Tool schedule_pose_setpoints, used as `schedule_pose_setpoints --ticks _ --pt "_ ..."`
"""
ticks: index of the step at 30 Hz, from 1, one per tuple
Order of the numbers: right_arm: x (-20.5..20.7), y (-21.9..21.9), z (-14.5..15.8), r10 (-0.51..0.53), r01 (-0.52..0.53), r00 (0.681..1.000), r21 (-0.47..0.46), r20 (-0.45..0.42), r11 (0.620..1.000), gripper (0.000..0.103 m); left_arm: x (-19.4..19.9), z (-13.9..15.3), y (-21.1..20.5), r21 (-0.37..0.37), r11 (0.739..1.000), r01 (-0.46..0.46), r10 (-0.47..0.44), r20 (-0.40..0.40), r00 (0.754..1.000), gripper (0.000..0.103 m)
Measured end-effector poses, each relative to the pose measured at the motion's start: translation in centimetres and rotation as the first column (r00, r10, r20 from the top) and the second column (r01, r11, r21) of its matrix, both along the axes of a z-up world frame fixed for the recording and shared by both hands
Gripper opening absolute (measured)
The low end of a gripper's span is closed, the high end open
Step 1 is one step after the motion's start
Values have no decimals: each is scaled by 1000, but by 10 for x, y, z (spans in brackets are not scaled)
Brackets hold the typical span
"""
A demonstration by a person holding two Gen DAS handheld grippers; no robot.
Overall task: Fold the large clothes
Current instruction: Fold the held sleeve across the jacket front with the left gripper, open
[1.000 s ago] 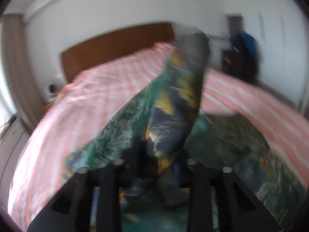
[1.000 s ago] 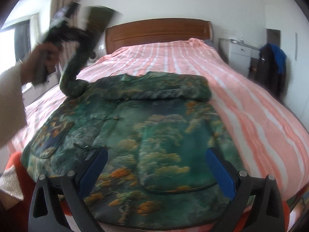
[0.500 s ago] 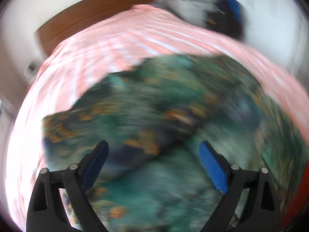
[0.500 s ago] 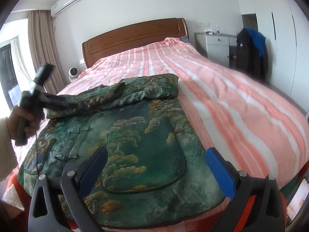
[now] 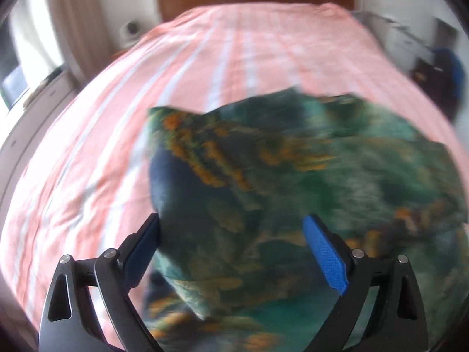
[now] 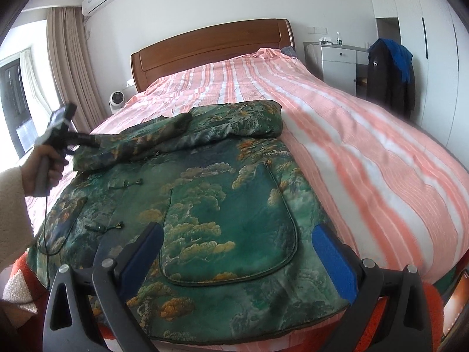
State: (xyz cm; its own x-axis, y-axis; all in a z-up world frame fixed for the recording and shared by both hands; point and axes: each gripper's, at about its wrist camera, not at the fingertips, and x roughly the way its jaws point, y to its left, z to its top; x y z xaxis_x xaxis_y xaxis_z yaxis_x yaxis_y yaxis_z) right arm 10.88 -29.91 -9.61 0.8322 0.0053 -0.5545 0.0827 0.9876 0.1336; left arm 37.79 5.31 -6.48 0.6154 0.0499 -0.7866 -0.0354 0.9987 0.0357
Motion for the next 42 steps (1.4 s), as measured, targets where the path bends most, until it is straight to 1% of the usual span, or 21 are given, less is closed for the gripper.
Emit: schedule_pose_setpoints --ticks 4,6,8,9,11,13,14,15,17,18,19,20,23,26,27,29,32,33,36,39,42 --pt "1 6 -1 21 -21 1000 -5 -1 1000 100 8 8 -45 -45 994 97 -96 20 995 99" --pt "-2 10 -1 33 -33 999 -15 1 999 100 15 4 -61 -9 992 129 -129 10 992 99" --pt "-5 11 1 38 -38 999 -19 4 999 100 17 -5 -69 57 993 99 -98 -12 995 99" --pt "-6 11 1 39 -39 999 -19 6 999 100 20 -10 -59 76 995 70 -68 -27 997 99" --pt "-7 10 3 46 -46 999 -21 12 999 100 17 -18 -31 67 998 -7 10 -47 999 99" --pt "-8 9 2 48 -47 999 -21 15 999 100 15 -26 11 90 991 -96 100 -42 994 99" --pt "-7 7 1 48 -48 999 -16 12 999 100 15 -31 27 128 982 -139 145 -38 989 100" --pt "-6 6 0 48 -48 999 -8 7 999 100 14 -38 53 187 963 -195 206 -41 978 101" --pt "-3 4 -4 54 -54 999 14 -8 998 100 15 -52 87 223 945 -239 265 -95 960 102" --pt "-1 4 -6 57 -57 998 22 -16 998 100 13 -54 106 203 941 -269 296 -116 948 102" --pt "0 4 -7 59 -58 998 26 -22 998 100 8 -50 116 161 945 -284 303 -111 946 102" --pt "1 4 -8 59 -59 998 29 -25 998 100 2 -43 124 112 950 -291 302 -102 948 101" --pt "-3 7 -4 58 -58 998 22 -11 998 100 -17 -18 130 63 955 -290 293 -55 954 100" --pt "-7 9 2 52 -52 998 3 18 999 100 -35 16 117 -1 965 -262 262 32 964 100" --pt "-8 9 3 50 -50 998 -1 25 999 100 -43 30 106 -41 972 -232 234 65 970 100" --pt "-7 10 4 52 -52 998 -2 30 999 100 -50 47 81 -102 985 -141 151 95 984 101" --pt "-3 14 2 64 -64 998 -1 14 998 100 -42 55 30 -137 991 8 7 108 994 101" --pt "-4 16 1 68 -68 998 -1 13 998 100 -34 53 0 -139 988 70 -56 108 993 101" --pt "-8 22 2 91 -91 996 -19 18 996 100 -21 45 -56 -108 979 172 -160 111 981 101" --pt "-12 22 3 96 -96 995 -30 23 995 100 -3 24 -97 -67 975 213 -205 104 973 101" --pt "-12 20 3 94 -93 995 -25 21 995 100 23 -16 -124 -17 977 214 -214 9 977 101"
